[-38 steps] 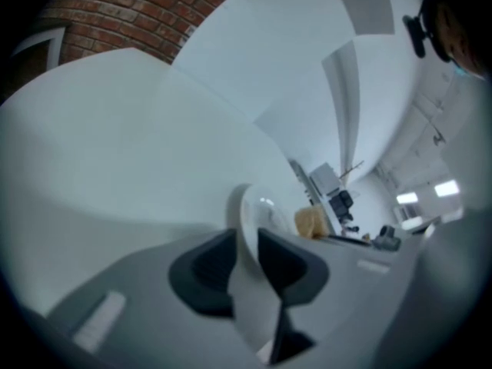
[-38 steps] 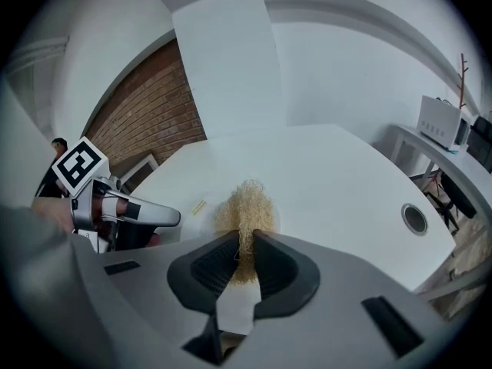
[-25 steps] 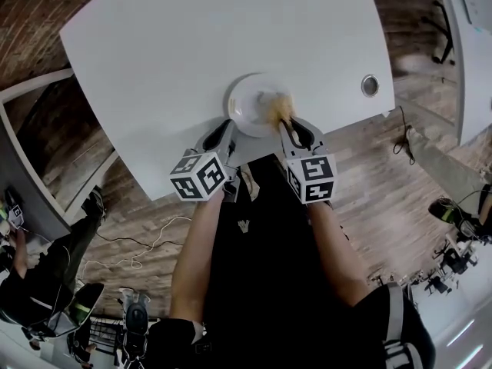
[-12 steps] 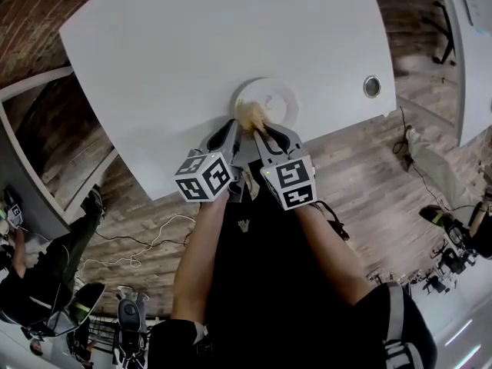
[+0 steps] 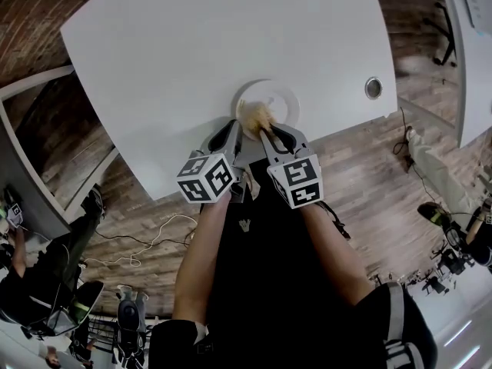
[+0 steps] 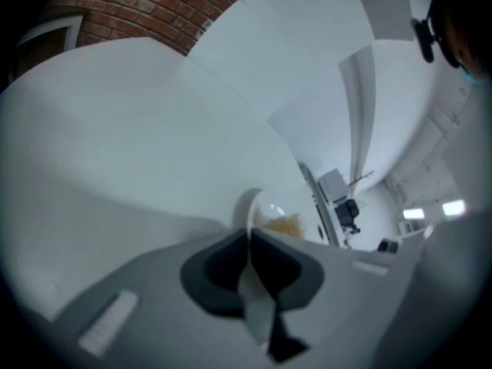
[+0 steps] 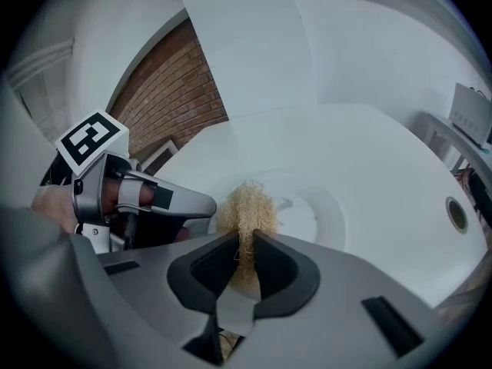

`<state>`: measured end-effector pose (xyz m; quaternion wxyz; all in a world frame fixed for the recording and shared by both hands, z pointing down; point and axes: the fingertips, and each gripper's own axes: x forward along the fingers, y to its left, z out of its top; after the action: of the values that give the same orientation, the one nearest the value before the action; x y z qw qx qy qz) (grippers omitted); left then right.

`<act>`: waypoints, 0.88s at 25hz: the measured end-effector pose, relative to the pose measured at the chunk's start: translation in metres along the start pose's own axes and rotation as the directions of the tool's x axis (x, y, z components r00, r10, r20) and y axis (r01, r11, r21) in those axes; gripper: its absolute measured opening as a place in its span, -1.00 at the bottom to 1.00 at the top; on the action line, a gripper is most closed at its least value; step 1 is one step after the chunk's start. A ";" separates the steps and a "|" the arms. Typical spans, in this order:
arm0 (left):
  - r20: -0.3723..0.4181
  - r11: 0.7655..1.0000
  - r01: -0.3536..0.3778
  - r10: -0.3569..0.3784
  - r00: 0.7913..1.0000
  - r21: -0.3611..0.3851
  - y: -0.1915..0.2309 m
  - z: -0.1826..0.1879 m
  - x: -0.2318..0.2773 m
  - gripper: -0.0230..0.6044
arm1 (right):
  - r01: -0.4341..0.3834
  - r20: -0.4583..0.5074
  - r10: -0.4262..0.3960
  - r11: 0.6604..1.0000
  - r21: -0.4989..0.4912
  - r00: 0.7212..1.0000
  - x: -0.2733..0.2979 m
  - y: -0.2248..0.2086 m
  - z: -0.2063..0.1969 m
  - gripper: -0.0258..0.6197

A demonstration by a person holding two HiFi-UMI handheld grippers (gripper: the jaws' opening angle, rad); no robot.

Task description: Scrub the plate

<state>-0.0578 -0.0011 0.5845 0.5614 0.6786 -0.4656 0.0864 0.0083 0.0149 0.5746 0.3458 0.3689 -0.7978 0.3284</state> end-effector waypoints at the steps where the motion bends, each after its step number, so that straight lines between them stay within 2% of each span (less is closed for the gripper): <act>1: 0.000 1.000 -0.001 0.001 1.000 0.000 0.000 0.000 0.000 -0.88 | 0.007 -0.001 -0.007 1.000 0.002 1.000 -0.002 -0.004 -0.001 -0.78; 13: 0.000 1.000 0.000 0.000 1.000 -0.018 0.003 0.000 0.000 -0.83 | 0.142 0.028 -0.144 0.988 0.059 0.989 -0.029 -0.060 -0.003 -0.78; 17: -0.002 1.000 -0.006 0.006 1.000 -0.003 0.001 0.001 0.002 -0.84 | 0.149 0.027 -0.151 0.986 0.071 0.988 -0.027 -0.065 -0.003 -0.78; 22: -0.004 1.000 0.005 -0.005 1.000 -0.021 0.001 0.000 0.002 -0.84 | 0.138 0.021 -0.140 0.988 0.071 0.990 -0.021 -0.058 -0.001 -0.78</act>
<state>-0.0570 -0.0019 0.5864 0.5695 0.6738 -0.4638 0.0816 0.0666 -0.0067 0.5738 0.3444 0.4397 -0.7627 0.3261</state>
